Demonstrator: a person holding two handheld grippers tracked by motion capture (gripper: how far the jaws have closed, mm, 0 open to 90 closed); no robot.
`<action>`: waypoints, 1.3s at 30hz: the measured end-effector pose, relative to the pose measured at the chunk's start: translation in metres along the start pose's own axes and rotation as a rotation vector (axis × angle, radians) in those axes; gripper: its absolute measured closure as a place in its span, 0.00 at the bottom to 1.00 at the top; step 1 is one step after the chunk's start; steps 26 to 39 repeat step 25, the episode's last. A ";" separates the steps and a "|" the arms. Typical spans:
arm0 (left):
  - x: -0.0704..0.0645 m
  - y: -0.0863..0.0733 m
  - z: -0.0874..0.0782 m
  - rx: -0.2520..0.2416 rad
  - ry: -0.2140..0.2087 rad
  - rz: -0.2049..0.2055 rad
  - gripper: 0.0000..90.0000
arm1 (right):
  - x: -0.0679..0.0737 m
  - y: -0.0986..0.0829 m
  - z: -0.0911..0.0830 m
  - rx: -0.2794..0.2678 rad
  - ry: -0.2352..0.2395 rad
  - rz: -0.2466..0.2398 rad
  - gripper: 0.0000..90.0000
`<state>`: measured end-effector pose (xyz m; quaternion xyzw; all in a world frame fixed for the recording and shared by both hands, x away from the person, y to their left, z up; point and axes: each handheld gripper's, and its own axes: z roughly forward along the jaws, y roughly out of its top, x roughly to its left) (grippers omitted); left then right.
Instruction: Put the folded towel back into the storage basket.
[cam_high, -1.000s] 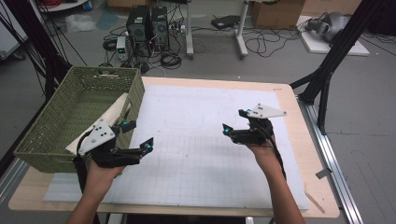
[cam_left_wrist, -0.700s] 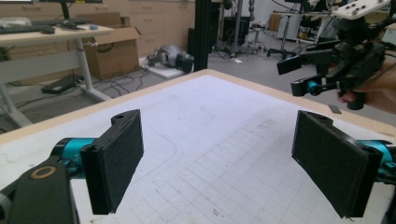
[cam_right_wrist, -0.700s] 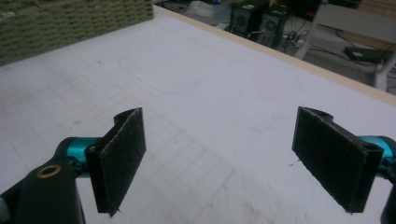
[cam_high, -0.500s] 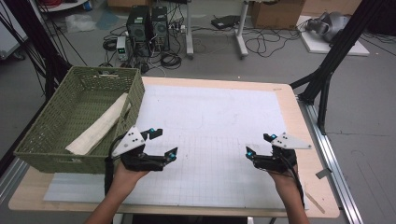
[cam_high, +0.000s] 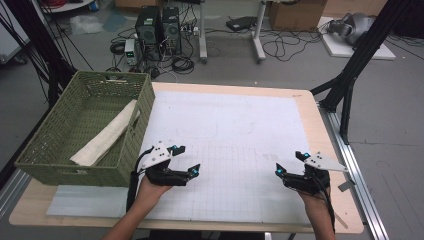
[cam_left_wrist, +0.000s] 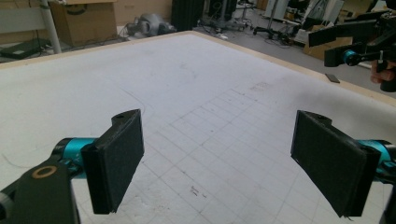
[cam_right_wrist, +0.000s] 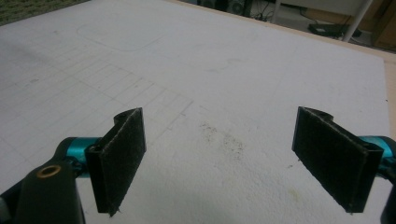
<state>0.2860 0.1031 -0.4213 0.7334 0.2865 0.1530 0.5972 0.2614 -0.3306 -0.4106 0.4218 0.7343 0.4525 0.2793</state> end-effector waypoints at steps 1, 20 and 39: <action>0.000 0.000 0.000 0.001 -0.002 0.001 0.19 | 0.000 0.000 -0.001 -0.005 -0.001 0.007 0.18; -0.003 -0.003 0.001 0.009 0.002 0.006 0.20 | 0.004 0.001 0.000 0.014 -0.010 -0.021 0.18; -0.002 -0.004 0.000 0.011 0.007 0.006 0.20 | 0.004 0.001 0.001 0.014 -0.007 -0.023 0.18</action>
